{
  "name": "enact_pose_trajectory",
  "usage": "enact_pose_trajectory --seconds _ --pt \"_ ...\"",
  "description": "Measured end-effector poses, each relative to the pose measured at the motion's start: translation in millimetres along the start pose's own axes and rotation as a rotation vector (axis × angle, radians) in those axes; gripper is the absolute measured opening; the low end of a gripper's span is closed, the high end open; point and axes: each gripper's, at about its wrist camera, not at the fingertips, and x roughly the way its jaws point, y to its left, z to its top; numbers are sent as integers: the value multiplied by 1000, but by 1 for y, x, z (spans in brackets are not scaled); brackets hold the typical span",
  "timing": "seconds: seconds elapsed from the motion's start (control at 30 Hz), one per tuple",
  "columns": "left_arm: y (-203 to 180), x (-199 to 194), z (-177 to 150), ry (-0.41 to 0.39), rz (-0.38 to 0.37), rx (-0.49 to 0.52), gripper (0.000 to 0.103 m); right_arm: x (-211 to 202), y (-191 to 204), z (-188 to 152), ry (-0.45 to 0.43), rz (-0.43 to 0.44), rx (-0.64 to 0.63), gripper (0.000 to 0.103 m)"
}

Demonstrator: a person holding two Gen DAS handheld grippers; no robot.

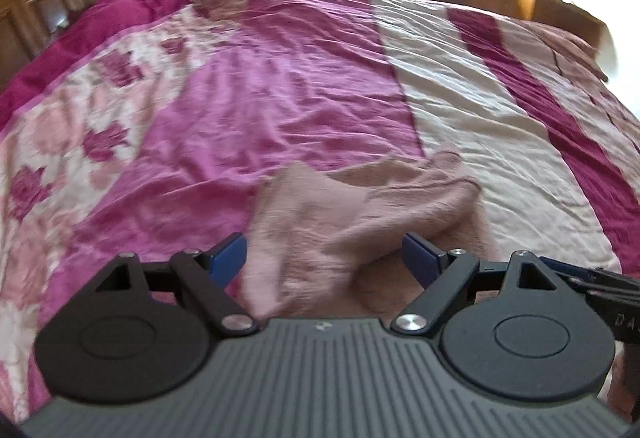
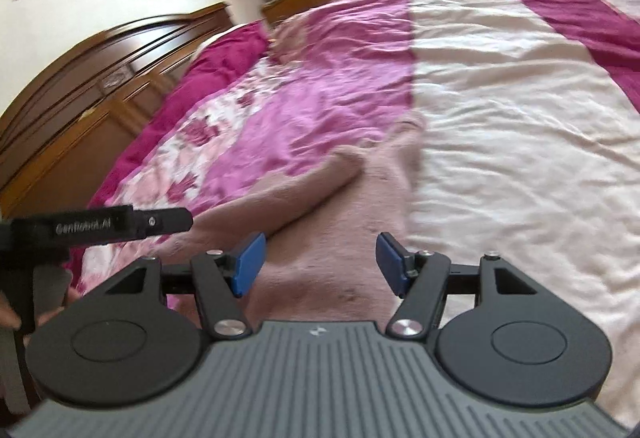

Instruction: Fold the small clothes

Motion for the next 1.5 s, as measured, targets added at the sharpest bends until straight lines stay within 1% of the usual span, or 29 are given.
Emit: enact_pose_trajectory --seconds 0.13,0.2,0.37,0.43,0.5,0.57,0.6,0.63,0.7,0.73,0.77,0.8,0.83,0.87,0.9,0.93,1.0,1.13,1.2,1.27,1.33,1.5 --pt "-19 12 -2 0 -33 63 86 0 -15 -3 9 -25 45 69" --pt "-29 18 -3 -8 -42 117 86 4 -18 -3 10 -41 60 69" --pt "-47 33 -6 -14 -38 237 86 9 -24 -3 9 -51 92 69" --pt "-50 39 -7 -15 -36 261 86 10 -25 -4 13 -55 97 69" --pt "-49 42 -9 -21 -44 260 85 11 -27 -5 17 -55 105 69" --pt "-45 45 -9 -25 -59 239 85 12 -29 -6 20 -54 110 69" --pt "-42 47 -10 -30 -69 226 83 12 -29 -6 20 -54 111 69" --pt "-41 47 -10 -33 -75 218 75 13 -29 -7 22 -55 111 69" --pt "-38 50 -10 -30 -82 202 72 14 -30 -8 25 -55 112 69" --pt "-36 51 -9 -31 -92 192 67 15 -30 -8 27 -55 113 69" --pt "-34 52 -8 -32 -106 180 64 16 -30 -8 29 -55 114 69" --pt "-33 52 -8 -32 -119 165 58 17 -30 -9 31 -55 114 69" --pt "-31 53 -7 -33 -130 149 43 17 -30 -9 33 -54 114 69" --pt "-30 54 -6 -29 -141 131 32 18 -29 -10 35 -52 112 69" --pt "-27 56 -4 -18 -153 109 14 18 -29 -10 35 -50 110 69" --pt "-24 57 -3 -9 -159 75 12 19 -28 -10 35 -49 106 69" --pt "-15 54 0 -30 -152 14 11 19 -27 -10 35 -47 100 69" --pt "13 48 10 -76 -73 -94 10 19 -27 -9 30 -42 95 69" --pt "32 52 14 -68 -36 -158 10 20 -27 -10 33 -40 94 69" --pt "50 58 14 -45 -19 -215 10 22 -26 -12 41 -39 91 69" --pt "63 68 11 -15 0 -244 10 24 -25 -13 49 -36 88 69" --pt "73 84 -2 34 22 -255 10 27 -17 -15 60 -22 71 69"
